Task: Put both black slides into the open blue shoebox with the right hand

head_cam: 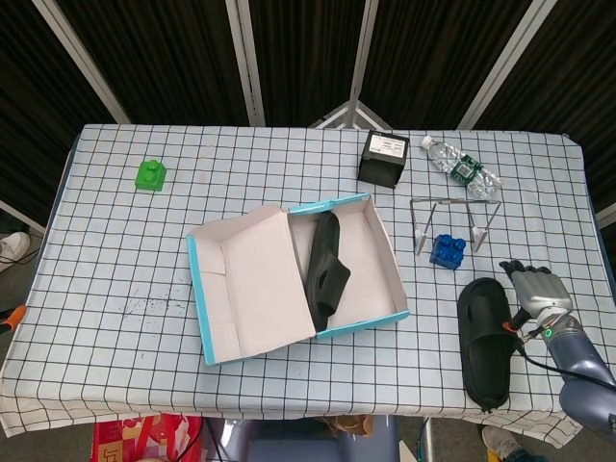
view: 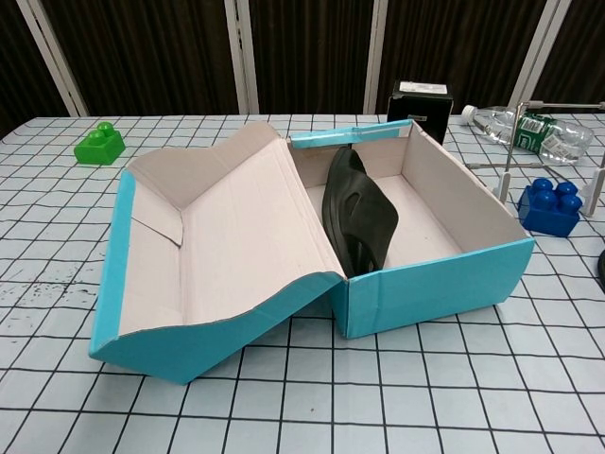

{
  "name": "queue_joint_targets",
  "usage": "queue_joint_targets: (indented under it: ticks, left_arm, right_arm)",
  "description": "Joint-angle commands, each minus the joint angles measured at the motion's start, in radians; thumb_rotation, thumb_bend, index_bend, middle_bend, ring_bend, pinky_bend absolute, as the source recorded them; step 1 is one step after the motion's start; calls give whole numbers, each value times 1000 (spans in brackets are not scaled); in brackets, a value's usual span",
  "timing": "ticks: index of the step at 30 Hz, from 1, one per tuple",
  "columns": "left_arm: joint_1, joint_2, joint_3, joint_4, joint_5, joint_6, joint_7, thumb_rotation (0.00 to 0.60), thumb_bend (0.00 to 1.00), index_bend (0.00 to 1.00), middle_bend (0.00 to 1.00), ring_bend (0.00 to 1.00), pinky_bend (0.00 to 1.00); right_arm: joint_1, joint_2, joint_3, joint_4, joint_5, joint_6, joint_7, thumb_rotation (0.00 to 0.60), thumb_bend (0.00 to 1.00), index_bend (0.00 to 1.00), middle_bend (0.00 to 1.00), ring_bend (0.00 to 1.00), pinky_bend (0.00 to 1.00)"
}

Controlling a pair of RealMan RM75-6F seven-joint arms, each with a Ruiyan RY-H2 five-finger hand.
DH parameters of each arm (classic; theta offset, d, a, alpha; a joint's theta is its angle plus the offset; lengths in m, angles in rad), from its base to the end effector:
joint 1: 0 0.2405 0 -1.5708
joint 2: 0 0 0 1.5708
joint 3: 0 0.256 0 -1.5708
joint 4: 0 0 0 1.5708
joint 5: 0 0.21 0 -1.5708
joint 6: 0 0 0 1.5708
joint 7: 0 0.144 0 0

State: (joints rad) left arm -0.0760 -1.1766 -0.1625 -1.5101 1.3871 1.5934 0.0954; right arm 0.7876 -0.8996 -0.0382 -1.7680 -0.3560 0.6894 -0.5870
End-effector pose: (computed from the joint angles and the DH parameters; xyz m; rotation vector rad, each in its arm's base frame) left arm -0.3269 0.1982 0.1883 -1.1828 -0.6976 -0.8665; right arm -0.2855 -0.3141 0.1524 1.5668 -1.2545 0.1291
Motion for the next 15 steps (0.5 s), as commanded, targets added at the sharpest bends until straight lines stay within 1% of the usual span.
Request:
queue_joint_targets:
  ticks: [1, 5, 7, 9, 15]
  left_arm:
    - [-4, -8, -3, 5, -10, -6, 17, 600, 217, 94, 0, 0, 98]
    - [-7, -14, -5, 8, -16, -9, 34, 600, 218, 93, 0, 0, 98]
    - [-9, -19, -6, 9, -19, -11, 45, 600, 218, 94, 0, 0, 98]
    - [-11, -24, -7, 11, -24, -13, 58, 600, 218, 94, 0, 0, 98]
    - [-15, -33, -10, 14, -32, -14, 82, 600, 218, 94, 0, 0, 98]
  right_arm:
    - [60, -24, -59, 58, 59, -66, -40, 600, 193, 45, 53, 97, 70]
    - [103, -30, -98, 89, 103, -115, -52, 600, 193, 30, 53, 89, 69]
    - [137, -31, -127, 106, 132, -150, -62, 600, 192, 12, 50, 76, 68]
    - [183, -28, -165, 121, 162, -190, -80, 600, 193, 2, 44, 64, 62]
    - [348, -41, -325, 160, 278, -304, -108, 600, 192, 0, 31, 40, 47]
